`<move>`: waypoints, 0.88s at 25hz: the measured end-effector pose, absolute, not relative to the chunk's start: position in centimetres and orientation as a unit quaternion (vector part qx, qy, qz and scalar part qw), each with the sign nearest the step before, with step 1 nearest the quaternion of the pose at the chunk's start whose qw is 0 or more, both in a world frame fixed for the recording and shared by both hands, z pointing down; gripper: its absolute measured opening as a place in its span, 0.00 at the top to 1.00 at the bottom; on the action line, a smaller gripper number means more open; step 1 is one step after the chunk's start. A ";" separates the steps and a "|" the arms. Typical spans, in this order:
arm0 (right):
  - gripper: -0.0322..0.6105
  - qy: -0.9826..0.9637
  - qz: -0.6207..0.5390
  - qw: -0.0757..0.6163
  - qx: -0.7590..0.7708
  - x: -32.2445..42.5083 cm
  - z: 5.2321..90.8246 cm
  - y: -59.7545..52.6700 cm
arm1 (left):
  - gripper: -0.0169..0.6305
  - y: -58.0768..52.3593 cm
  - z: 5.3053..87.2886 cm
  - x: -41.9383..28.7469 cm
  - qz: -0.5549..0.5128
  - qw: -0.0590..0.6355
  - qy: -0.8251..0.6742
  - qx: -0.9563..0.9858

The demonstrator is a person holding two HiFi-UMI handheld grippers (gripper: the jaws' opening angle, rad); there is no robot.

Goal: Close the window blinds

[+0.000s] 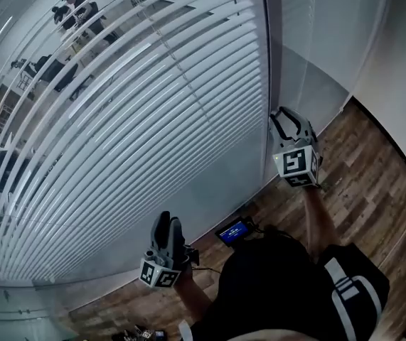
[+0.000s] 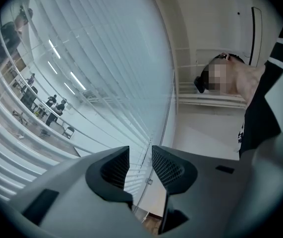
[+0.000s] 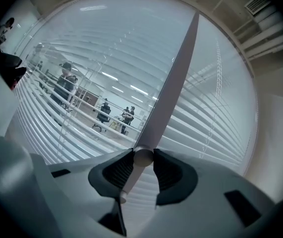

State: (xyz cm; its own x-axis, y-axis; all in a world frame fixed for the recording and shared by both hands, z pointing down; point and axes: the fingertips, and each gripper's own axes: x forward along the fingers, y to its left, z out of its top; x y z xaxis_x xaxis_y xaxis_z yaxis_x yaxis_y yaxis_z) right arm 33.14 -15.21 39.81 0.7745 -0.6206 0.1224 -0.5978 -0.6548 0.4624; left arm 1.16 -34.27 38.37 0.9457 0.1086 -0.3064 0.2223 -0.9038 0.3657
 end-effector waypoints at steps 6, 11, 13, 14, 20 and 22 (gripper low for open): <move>0.74 -0.354 0.013 0.196 0.915 33.4 40.0 -15.3 | 0.76 -34.1 38.5 1.5 -0.134 0.203 0.085 0.966; 0.75 -0.380 0.058 0.093 0.918 33.6 40.4 -15.0 | 0.76 -33.5 38.5 1.3 -0.134 0.201 0.086 0.967; 0.75 -0.388 0.071 0.060 0.917 33.7 40.8 -14.8 | 0.76 -33.3 38.9 1.1 -0.135 0.201 0.084 0.967; 0.75 -0.391 0.077 0.048 0.916 33.7 41.0 -14.7 | 0.76 -33.2 39.1 1.1 -0.134 0.201 0.084 0.967; 0.75 -0.408 0.093 -0.002 0.908 34.5 40.6 -14.9 | 0.76 -33.2 38.6 1.2 -0.131 0.201 0.078 0.968; 0.74 -0.411 0.072 0.037 0.908 34.3 40.7 -15.0 | 0.76 -33.2 38.8 1.1 -0.131 0.201 0.074 0.968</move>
